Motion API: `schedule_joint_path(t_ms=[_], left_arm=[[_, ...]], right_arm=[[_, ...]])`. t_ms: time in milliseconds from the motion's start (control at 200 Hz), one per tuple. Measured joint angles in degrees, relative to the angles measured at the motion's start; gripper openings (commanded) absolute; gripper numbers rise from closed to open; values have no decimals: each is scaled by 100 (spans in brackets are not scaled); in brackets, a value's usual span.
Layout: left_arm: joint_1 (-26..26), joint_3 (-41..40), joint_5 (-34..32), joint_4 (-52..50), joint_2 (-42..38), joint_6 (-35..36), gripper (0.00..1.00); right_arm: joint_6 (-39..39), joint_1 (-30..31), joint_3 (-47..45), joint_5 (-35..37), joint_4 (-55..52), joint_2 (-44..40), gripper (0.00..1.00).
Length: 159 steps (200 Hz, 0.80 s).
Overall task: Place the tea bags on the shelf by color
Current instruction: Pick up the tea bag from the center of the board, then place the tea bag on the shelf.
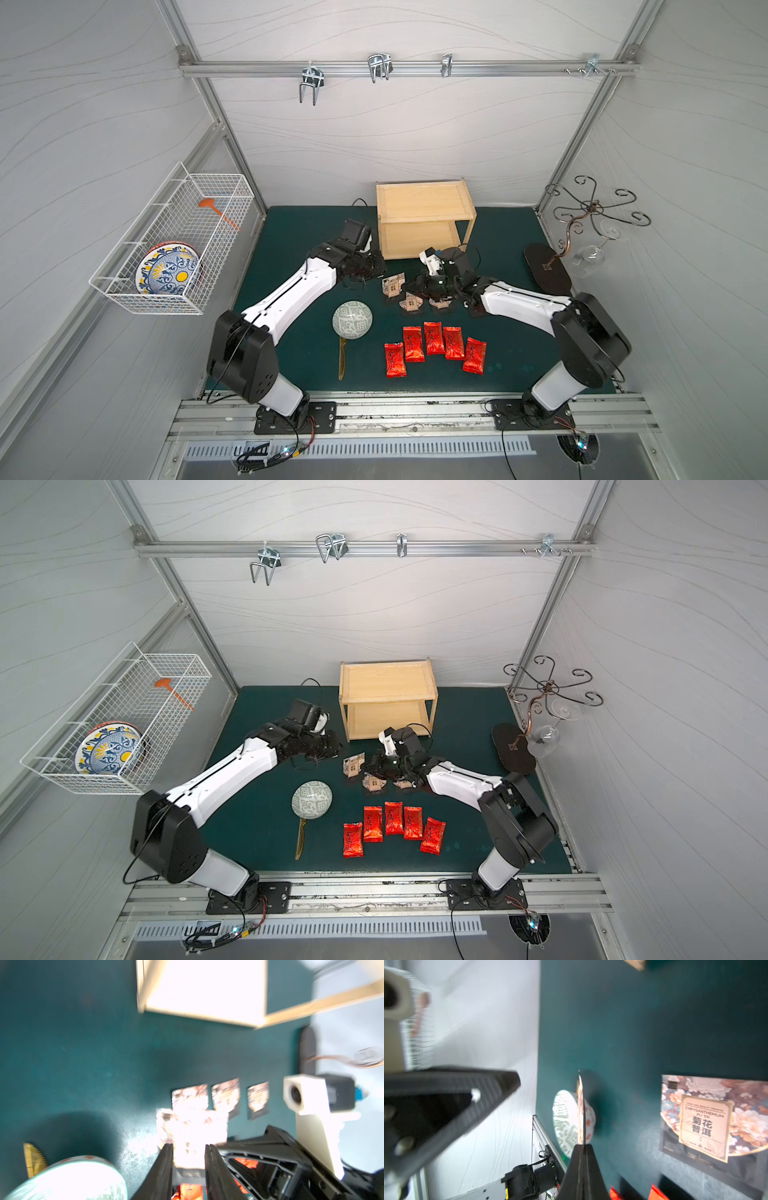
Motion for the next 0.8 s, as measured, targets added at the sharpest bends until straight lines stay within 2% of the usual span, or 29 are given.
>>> schedule_joint_path(t_ms=[130, 275, 375, 545, 795], left_arm=[[177, 61, -85, -131, -588, 63, 41], [186, 61, -144, -173, -979, 133, 42], [186, 61, -160, -197, -951, 197, 42], [186, -11, -127, -214, -780, 247, 42], [186, -87, -140, -216, -625, 365, 43]], right_arm=[[-431, -236, 289, 50, -595, -603, 0], [-909, -560, 1300, 33, -1110, -455, 0], [-1193, -730, 2245, -26, -1362, -15, 0], [-1397, -962, 3829, -240, -1589, 1224, 0], [-1488, -1154, 5145, -446, -2096, 2544, 0]])
